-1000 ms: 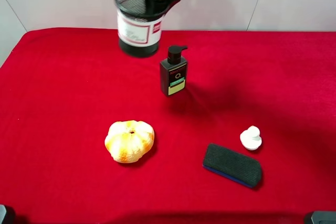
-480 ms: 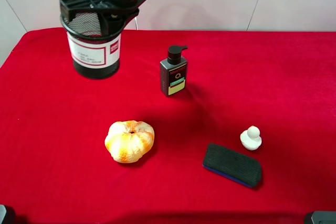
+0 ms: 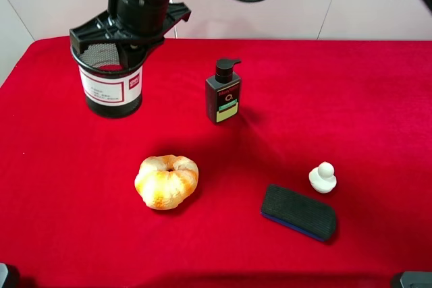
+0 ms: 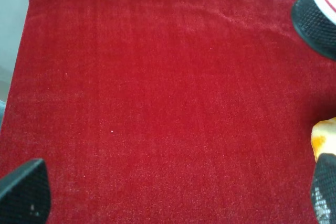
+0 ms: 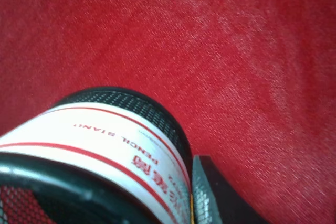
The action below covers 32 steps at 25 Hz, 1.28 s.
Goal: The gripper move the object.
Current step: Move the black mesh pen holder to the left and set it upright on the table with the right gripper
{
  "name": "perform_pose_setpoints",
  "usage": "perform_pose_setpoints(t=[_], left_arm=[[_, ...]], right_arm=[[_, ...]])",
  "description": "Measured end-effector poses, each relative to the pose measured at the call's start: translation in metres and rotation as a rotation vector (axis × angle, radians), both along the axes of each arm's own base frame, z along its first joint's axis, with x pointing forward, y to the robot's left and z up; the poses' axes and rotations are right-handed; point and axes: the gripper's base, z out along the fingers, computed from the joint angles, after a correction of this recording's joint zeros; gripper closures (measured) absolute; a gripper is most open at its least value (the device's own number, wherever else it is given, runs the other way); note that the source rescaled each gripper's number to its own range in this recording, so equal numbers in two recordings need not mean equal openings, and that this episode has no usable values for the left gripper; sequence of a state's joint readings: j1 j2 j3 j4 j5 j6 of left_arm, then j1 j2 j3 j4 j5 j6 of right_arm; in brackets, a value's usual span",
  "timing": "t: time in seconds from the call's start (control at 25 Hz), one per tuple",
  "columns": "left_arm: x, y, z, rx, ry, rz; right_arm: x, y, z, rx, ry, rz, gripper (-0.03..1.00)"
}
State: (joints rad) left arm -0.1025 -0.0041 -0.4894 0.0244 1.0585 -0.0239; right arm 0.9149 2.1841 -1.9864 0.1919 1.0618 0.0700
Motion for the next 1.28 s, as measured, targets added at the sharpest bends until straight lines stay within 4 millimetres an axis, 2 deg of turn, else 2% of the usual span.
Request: perform_pose_setpoints(t=[0.48, 0.6, 0.76, 1.28], left_arm=[[0.0, 0.0, 0.0, 0.0, 0.0, 0.0], [0.0, 0.0, 0.0, 0.0, 0.0, 0.0], [0.0, 0.0, 0.0, 0.0, 0.0, 0.0], [0.0, 0.0, 0.0, 0.0, 0.0, 0.0]], right_arm=[[0.014, 0.023, -0.052, -0.029, 0.045, -0.002, 0.97], [0.016, 0.025, -0.06, -0.031, 0.046, -0.005, 0.97], [0.019, 0.028, -0.082, -0.05, 0.052, -0.015, 0.97], [0.02, 0.029, -0.116, -0.111, 0.09, -0.014, 0.97]])
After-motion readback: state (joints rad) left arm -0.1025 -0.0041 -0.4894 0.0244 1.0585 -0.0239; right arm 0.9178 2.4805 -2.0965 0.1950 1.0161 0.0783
